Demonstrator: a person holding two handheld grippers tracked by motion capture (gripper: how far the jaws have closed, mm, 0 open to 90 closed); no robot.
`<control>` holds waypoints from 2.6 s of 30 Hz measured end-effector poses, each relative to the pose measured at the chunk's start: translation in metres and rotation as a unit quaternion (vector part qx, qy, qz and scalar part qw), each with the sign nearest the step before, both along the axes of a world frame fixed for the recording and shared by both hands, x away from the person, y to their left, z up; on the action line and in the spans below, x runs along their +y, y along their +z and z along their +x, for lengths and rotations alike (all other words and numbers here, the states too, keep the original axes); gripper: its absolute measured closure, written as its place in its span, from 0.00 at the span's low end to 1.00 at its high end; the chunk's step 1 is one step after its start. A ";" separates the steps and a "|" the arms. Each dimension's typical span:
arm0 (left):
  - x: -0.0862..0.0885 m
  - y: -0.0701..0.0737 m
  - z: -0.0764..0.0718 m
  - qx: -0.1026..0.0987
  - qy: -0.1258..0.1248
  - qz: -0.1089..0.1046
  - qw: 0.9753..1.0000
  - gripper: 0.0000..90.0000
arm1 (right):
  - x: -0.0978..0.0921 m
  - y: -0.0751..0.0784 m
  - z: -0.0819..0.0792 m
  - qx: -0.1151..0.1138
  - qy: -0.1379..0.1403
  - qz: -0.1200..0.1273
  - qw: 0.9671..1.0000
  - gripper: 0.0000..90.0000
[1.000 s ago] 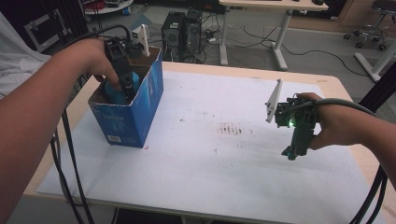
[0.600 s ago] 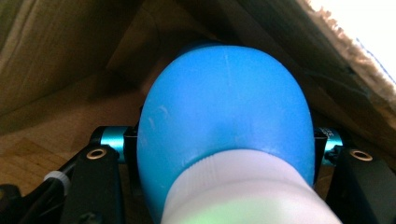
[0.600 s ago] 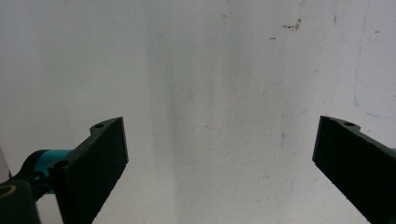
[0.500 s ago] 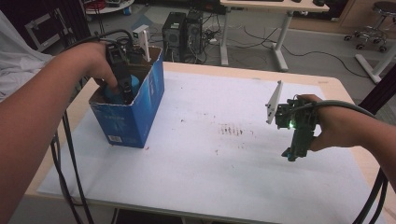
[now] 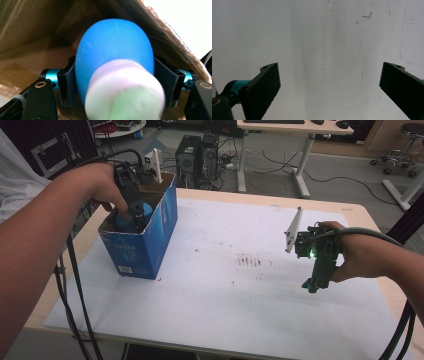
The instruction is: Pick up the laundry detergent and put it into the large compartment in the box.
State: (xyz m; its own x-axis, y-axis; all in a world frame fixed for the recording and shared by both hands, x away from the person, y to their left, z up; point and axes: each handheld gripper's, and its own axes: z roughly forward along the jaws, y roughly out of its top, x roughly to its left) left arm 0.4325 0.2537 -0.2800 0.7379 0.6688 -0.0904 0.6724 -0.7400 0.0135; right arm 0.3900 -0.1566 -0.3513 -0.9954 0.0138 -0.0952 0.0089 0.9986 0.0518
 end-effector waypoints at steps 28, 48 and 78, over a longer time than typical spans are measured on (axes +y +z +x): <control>-0.010 0.054 -0.010 -0.014 -0.011 0.005 1.000 0.18 | 0.001 0.001 0.001 0.002 0.002 -0.001 1.000 0.03; -0.062 0.088 -0.024 -0.025 -0.117 0.000 0.993 0.03 | 0.004 0.007 0.003 0.002 0.002 -0.002 1.000 0.03; -0.159 0.032 -0.031 -0.026 -0.321 -0.002 0.947 0.02 | 0.002 0.018 0.005 0.004 -0.010 -0.003 1.000 0.03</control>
